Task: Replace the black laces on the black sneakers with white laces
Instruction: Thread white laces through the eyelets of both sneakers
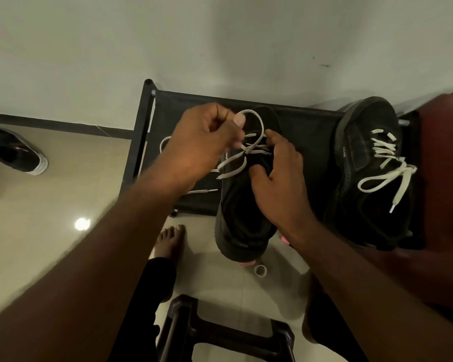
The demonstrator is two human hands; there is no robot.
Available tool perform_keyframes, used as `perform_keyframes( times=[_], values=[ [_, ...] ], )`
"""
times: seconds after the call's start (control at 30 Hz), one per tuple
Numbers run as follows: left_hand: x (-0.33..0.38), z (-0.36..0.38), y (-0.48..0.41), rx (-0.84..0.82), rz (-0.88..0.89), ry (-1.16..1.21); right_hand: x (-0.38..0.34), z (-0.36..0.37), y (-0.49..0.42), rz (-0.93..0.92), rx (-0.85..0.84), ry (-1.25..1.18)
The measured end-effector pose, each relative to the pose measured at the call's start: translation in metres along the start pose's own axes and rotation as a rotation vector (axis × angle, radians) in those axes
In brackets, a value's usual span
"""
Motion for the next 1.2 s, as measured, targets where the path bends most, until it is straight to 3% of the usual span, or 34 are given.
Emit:
perform_keyframes(
  times=[0.07, 0.13, 0.27, 0.47, 0.53, 0.63, 0.67, 0.7, 0.8, 0.9, 1.2],
  values=[
    [-0.008, 0.005, 0.000, 0.016, 0.039, -0.377, 0.000, 0.000, 0.000, -0.007, 0.005, 0.010],
    [-0.021, 0.020, 0.000, -0.092, -0.014, -0.503, 0.000, 0.000, 0.000, -0.015, 0.012, 0.027],
    [-0.028, 0.028, -0.003, -0.124, -0.049, -0.566, 0.001, 0.000, -0.001, -0.012, 0.014, 0.030],
    [-0.018, 0.025, -0.007, -0.097, 0.018, -0.442, -0.001, 0.001, 0.001, -0.009, -0.001, 0.029],
    [-0.003, 0.022, -0.005, -0.069, 0.056, -0.231, -0.002, 0.000, 0.000, -0.004, 0.002, 0.019],
    [0.009, 0.013, -0.001, -0.042, -0.029, 0.542, -0.001, 0.001, 0.000, -0.008, 0.004, 0.021],
    [0.008, 0.010, -0.002, -0.027, -0.052, 0.667, -0.001, 0.001, 0.000, -0.009, 0.005, 0.021],
    [0.004, 0.007, -0.002, 0.030, -0.062, 0.617, 0.000, 0.001, 0.000, -0.012, 0.009, 0.022],
    [0.000, -0.004, -0.003, 0.199, 0.044, -0.096, -0.001, 0.001, 0.001, -0.010, 0.006, 0.024],
    [-0.021, 0.016, -0.005, 0.021, -0.011, -0.511, -0.002, 0.000, 0.000, -0.011, 0.004, 0.031],
    [-0.026, 0.029, -0.010, -0.047, 0.023, -0.747, -0.001, 0.002, 0.000, -0.008, 0.006, 0.040]
  ],
)
Point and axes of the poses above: each hand's wrist, its own y-axis away from the middle knuckle, its own z-axis out of the palm, x = y × z, the point moved 9 cm from there along -y, towards the middle knuckle, and after that the axes turned 3 degrees about x, right-handed, at the moved point
